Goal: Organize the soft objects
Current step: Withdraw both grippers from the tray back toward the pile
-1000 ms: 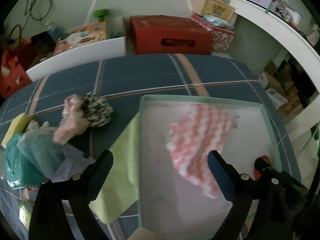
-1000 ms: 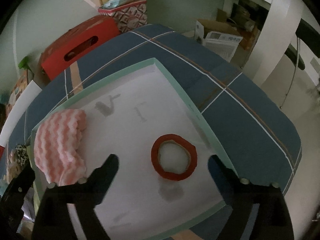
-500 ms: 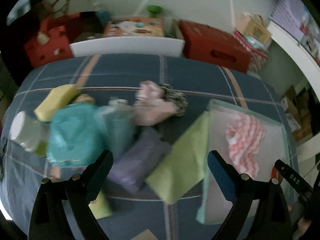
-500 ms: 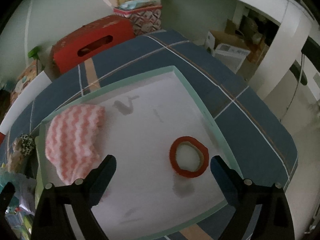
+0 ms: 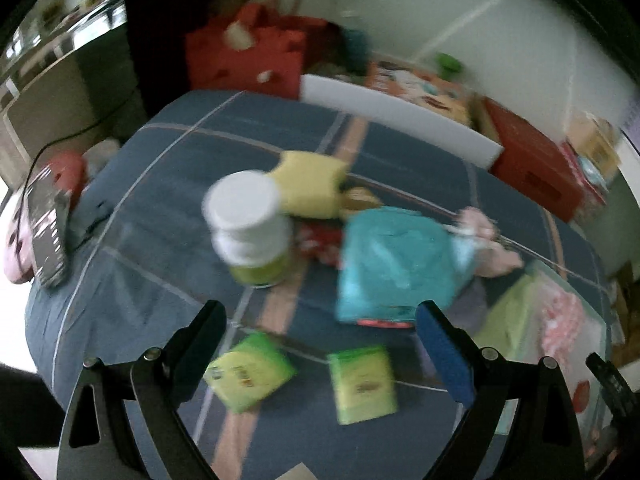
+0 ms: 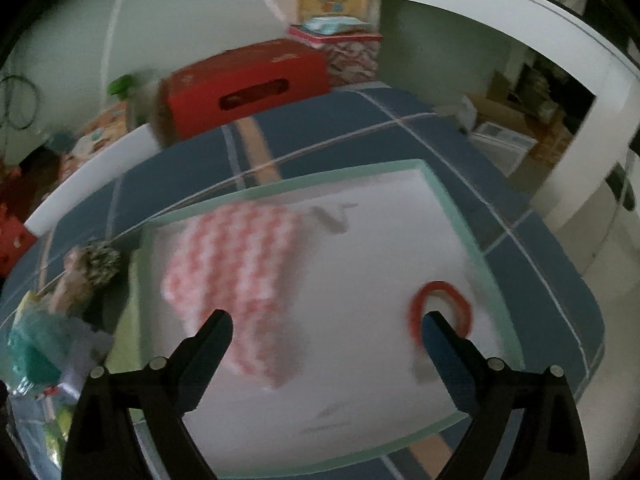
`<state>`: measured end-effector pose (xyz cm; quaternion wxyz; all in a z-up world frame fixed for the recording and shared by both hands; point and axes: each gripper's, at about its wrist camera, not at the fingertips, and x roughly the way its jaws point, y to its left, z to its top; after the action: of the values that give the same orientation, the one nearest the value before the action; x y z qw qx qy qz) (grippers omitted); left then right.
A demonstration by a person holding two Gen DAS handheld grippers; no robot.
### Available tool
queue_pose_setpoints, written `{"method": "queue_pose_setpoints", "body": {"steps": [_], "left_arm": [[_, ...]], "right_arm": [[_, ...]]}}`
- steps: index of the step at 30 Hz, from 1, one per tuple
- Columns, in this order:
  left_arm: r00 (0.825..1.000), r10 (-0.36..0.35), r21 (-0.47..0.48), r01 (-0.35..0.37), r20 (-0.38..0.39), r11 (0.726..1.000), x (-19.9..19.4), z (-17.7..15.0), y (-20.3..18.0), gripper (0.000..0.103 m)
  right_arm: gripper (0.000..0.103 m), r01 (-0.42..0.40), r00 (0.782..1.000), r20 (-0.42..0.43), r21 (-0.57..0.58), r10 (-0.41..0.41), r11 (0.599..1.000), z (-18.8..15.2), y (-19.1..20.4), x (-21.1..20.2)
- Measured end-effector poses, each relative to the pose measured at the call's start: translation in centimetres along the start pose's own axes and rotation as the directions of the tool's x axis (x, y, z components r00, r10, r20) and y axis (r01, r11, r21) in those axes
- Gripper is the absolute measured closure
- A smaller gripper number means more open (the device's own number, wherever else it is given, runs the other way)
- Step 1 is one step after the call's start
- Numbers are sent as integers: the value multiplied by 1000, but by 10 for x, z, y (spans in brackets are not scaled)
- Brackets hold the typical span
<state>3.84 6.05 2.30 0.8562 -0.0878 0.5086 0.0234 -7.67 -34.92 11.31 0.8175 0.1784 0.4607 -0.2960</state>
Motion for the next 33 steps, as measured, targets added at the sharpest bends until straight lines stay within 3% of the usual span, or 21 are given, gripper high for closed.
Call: {"method": "queue_pose_setpoints", "body": {"steps": [5, 10, 18, 27, 33], "left_arm": [[999, 46, -70, -47, -19, 996, 2, -4, 35, 8], [999, 38, -100, -41, -33, 994, 3, -6, 53, 8], [997, 29, -133, -40, -77, 990, 15, -12, 75, 8], [985, 18, -185, -51, -174, 981, 43, -19, 92, 8], [982, -6, -184, -30, -189, 982, 47, -18, 89, 7]], "right_arm": [[6, -82, 997, -10, -92, 81, 992, -11, 40, -6], [6, -144, 990, -33, -181, 141, 973, -26, 79, -10], [6, -272, 962, -114, -328, 247, 905, -60, 146, -16], [6, -310, 950, -184, -432, 253, 847, -93, 193, -11], [6, -318, 947, -205, -491, 247, 811, -116, 220, -10]]}}
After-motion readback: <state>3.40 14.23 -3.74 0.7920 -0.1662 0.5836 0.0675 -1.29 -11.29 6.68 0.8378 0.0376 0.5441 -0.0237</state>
